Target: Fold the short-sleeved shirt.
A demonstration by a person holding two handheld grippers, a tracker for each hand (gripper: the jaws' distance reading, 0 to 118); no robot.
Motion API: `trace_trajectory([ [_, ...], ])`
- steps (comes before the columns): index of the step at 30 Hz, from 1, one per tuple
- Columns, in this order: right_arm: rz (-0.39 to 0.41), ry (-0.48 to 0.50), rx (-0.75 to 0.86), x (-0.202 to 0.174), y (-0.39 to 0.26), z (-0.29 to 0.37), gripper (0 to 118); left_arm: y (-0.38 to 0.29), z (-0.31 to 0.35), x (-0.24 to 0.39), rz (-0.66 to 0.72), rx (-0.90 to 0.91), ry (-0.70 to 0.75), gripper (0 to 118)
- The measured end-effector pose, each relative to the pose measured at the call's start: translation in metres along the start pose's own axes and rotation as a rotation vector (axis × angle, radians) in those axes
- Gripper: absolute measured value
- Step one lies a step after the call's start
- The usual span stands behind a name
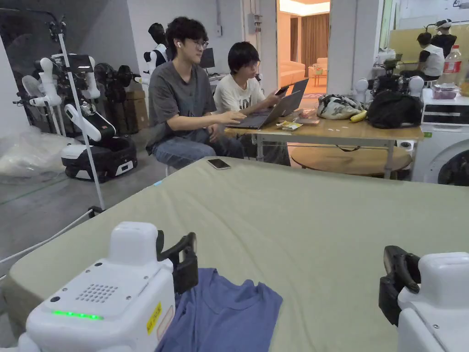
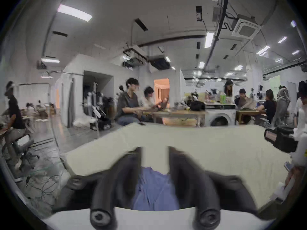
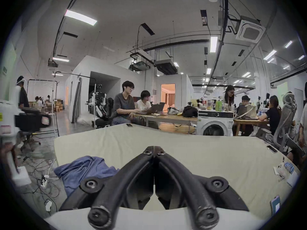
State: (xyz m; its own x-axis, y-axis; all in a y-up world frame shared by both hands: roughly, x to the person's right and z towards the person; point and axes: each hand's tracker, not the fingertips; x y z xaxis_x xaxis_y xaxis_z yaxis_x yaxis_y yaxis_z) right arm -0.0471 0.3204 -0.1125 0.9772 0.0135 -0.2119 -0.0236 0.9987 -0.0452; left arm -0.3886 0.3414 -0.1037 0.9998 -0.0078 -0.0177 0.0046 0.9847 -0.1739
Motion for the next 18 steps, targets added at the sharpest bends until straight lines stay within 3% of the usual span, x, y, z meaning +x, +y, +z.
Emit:
trace_trajectory([
  [1,-0.002,0.005,-0.008,0.003,-0.002,0.001,0,-0.001,-0.015,-0.004,0.009,-0.076,-0.056,97],
  [2,-0.013,0.012,-0.017,0.008,-0.006,0.001,0,-0.008,-0.037,-0.010,0.027,-0.186,-0.090,104],
  [5,-0.054,-0.006,-0.060,0.018,-0.017,-0.002,0,-0.038,-0.097,-0.030,0.151,-0.326,-0.193,104],
  [8,-0.074,-0.028,-0.107,0.033,-0.028,-0.005,0,-0.077,-0.149,-0.029,0.100,-0.493,-0.157,104],
  [10,-0.048,-0.065,-0.130,0.044,-0.032,-0.004,0,-0.103,-0.176,-0.024,0.071,-0.608,-0.146,96],
  [12,-0.022,-0.116,-0.154,0.056,-0.035,-0.003,0,-0.129,-0.198,-0.021,0.103,-0.673,-0.157,69],
  [14,-0.043,-0.142,-0.165,0.069,-0.038,-0.001,0,-0.150,-0.214,-0.016,0.076,-0.739,-0.126,62],
  [15,-0.062,-0.154,-0.168,0.075,-0.039,0.000,0,-0.158,-0.217,-0.013,0.053,-0.745,-0.112,48],
  [18,-0.125,-0.182,-0.179,0.090,-0.045,0.004,0,-0.147,-0.208,-0.008,0.059,-0.702,-0.120,40],
])
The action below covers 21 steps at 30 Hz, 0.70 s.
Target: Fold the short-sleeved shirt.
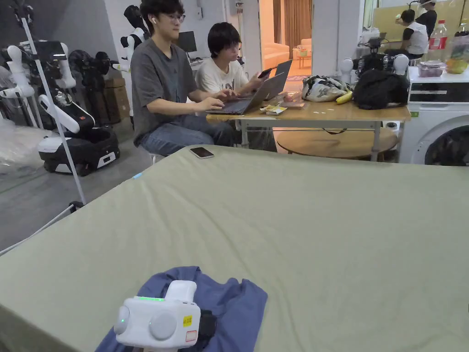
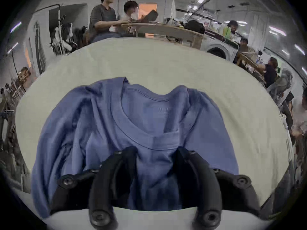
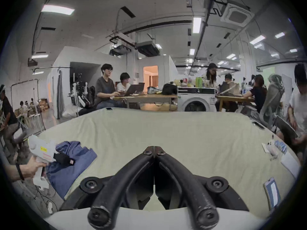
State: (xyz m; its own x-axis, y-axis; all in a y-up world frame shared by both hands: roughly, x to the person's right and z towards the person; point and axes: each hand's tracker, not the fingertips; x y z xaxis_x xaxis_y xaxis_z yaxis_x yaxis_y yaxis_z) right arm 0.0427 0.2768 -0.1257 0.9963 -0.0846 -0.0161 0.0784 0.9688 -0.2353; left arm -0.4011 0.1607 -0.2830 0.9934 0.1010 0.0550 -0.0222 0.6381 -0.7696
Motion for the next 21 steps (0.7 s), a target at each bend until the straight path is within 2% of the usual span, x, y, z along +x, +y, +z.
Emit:
trace_trajectory([
  [1,-0.018,-0.002,-0.002,0.003,-0.001,-0.001,0,0.001,0.000,0.001,-0.009,-0.007,-0.022,28],
  [2,-0.038,0.000,-0.008,0.007,-0.003,-0.001,0,0.002,-0.002,0.002,-0.009,-0.006,-0.030,4],
  [3,-0.049,0.004,-0.014,0.009,-0.003,-0.001,0,0.001,0.006,0.012,-0.013,-0.016,-0.004,0],
  [5,-0.049,0.008,-0.010,0.011,-0.002,0.005,0,0.000,0.006,0.014,-0.018,-0.016,0.000,0],
  [7,-0.030,0.016,0.002,0.013,0.002,0.009,0,0.012,0.014,-0.003,0.060,0.002,-0.057,0],
  [9,-0.013,0.007,0.021,0.015,0.008,0.014,0,0.030,0.047,-0.017,0.194,0.127,-0.120,0],
  [10,-0.014,0.014,0.027,0.017,0.011,0.016,0,0.043,0.065,-0.021,0.212,0.177,-0.117,0],
  [14,-0.028,0.028,0.047,0.020,0.017,0.023,0,0.135,0.153,-0.019,0.005,0.362,0.090,0],
  [17,-0.034,0.020,0.057,0.023,0.017,0.030,0,0.211,0.232,0.014,-0.120,0.499,0.186,0],
  [21,-0.059,0.001,0.077,0.035,0.018,0.040,0,0.293,0.288,0.083,-0.414,0.615,0.367,0],
])
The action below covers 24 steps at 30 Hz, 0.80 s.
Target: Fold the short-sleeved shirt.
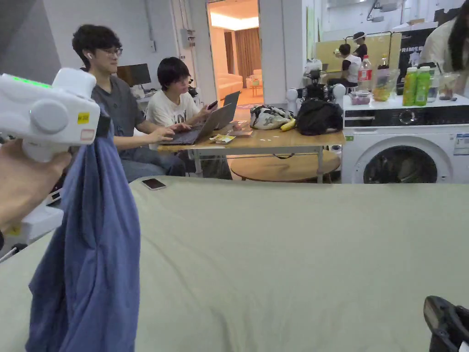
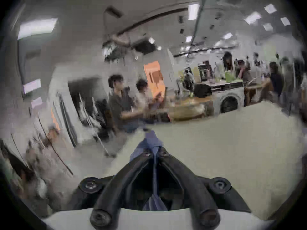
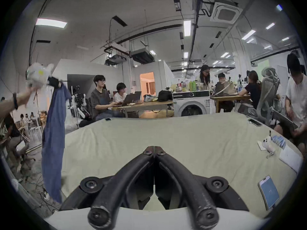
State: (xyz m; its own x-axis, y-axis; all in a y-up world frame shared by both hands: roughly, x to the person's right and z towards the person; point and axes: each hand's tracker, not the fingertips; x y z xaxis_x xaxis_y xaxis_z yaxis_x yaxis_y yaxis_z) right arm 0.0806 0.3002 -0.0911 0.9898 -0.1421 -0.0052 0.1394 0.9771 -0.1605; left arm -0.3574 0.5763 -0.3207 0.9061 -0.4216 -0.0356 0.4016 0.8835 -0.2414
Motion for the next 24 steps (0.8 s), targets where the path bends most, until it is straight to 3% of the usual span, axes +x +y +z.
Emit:
trace_trajectory([
  [2,-0.009,-0.039,0.000,0.008,0.002,0.002,0,0.028,-0.008,0.023,-0.077,0.045,-0.002,0],
  [5,-0.035,-0.063,0.000,0.022,0.002,0.006,0,0.033,-0.018,0.086,-0.053,0.049,-0.152,0],
  [11,0.010,-0.106,0.000,0.040,0.008,0.029,0,-0.076,-0.044,0.247,0.076,-0.070,-0.559,0],
  [16,0.024,-0.145,0.006,0.060,0.020,0.053,0,-0.161,0.015,0.376,0.322,-0.166,-0.937,0],
  [20,-0.039,-0.177,0.014,0.079,0.026,0.069,0,-0.204,0.087,0.471,0.323,-0.287,-1.202,0],
  [24,-0.057,-0.198,0.012,0.085,0.025,0.078,0,-0.233,0.130,0.513,0.360,-0.358,-1.311,0],
])
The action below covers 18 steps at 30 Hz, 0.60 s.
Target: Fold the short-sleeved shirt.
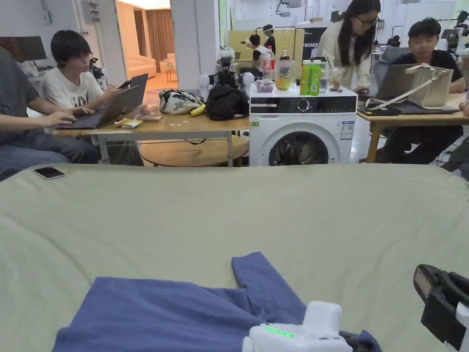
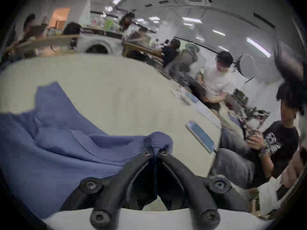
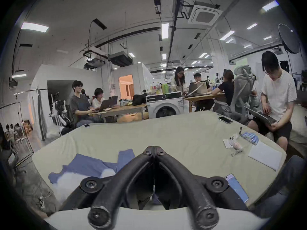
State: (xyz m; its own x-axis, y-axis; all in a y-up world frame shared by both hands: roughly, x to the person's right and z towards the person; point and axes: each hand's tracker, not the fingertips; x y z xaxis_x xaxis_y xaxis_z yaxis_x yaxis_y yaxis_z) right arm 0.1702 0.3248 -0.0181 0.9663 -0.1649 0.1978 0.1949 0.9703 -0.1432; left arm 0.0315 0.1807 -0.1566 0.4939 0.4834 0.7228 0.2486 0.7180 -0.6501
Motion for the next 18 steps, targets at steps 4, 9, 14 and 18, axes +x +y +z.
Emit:
trace_trajectory([
  [4,0.016,-0.005,-0.020,0.000,-0.004,0.000,0,0.012,0.000,-0.032,0.089,0.027,-0.050,51],
  [9,0.053,0.079,-0.066,-0.011,-0.013,-0.011,0,0.048,0.086,-0.046,0.005,0.221,0.044,71],
  [14,0.079,0.142,-0.084,-0.037,-0.018,-0.029,0,0.077,0.199,-0.055,-0.161,0.432,0.338,70],
  [18,0.128,0.177,-0.080,-0.062,-0.023,-0.039,0,0.070,0.264,-0.064,-0.229,0.521,0.484,46],
])
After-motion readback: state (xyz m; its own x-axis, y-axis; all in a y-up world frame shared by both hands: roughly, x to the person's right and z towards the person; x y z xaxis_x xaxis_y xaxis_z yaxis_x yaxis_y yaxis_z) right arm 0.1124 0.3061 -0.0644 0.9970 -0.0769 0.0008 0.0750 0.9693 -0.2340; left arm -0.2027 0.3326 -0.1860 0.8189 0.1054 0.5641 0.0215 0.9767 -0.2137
